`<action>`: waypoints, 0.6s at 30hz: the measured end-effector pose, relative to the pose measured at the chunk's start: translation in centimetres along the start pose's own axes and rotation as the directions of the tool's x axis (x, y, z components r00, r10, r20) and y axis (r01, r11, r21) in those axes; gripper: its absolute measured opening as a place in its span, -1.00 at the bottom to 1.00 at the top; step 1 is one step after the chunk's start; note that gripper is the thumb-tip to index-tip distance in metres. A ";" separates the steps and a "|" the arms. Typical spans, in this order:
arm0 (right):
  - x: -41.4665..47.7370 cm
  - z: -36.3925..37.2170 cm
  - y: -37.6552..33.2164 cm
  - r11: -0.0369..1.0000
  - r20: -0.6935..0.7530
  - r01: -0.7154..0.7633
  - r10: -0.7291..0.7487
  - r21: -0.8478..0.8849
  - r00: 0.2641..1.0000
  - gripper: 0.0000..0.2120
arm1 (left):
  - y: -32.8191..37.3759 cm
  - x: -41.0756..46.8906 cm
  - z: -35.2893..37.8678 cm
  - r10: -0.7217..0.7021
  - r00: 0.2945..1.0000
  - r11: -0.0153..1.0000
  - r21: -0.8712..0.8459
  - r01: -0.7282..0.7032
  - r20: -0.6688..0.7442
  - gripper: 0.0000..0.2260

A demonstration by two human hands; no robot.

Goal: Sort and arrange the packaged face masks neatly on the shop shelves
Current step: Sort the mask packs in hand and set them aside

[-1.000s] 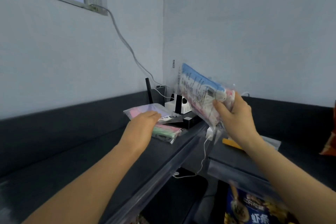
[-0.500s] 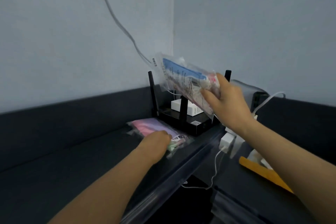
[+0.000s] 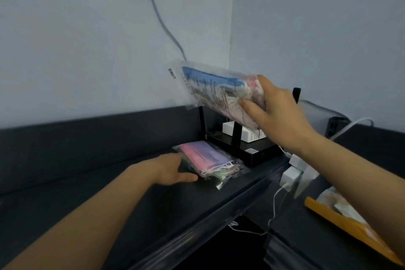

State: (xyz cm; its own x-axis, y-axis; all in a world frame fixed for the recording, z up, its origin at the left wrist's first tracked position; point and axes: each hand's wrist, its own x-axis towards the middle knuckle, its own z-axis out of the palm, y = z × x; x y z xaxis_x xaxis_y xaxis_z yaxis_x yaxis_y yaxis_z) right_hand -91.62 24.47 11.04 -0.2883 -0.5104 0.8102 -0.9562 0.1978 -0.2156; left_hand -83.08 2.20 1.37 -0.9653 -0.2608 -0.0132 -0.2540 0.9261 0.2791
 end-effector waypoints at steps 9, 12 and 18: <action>-1.3 9.5 4.0 0.892 0.492 0.348 -0.174 -0.288 0.853 -0.53 | -5.0 -5.6 -1.4 -0.270 0.963 0.954 0.132 0.268 -0.008 -0.29; -2.9 11.1 5.8 0.866 0.667 0.386 -0.085 -0.318 0.740 -0.46 | -5.2 -6.4 -1.0 -0.278 0.960 0.952 0.141 0.273 0.019 -0.26; -2.5 11.5 5.5 0.907 0.770 0.232 0.140 -0.352 0.622 -0.27 | -4.9 -7.0 -0.2 -0.232 0.973 0.964 0.129 0.230 0.002 -0.23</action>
State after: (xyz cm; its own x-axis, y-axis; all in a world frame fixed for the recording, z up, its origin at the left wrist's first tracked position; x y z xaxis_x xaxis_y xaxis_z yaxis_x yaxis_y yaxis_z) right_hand -96.70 17.23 1.58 -0.3519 -0.9345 0.0539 -0.9163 0.3556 0.1842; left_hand -75.02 -0.54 0.24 -0.8799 -0.4685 -0.0793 -0.4751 0.8684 0.1419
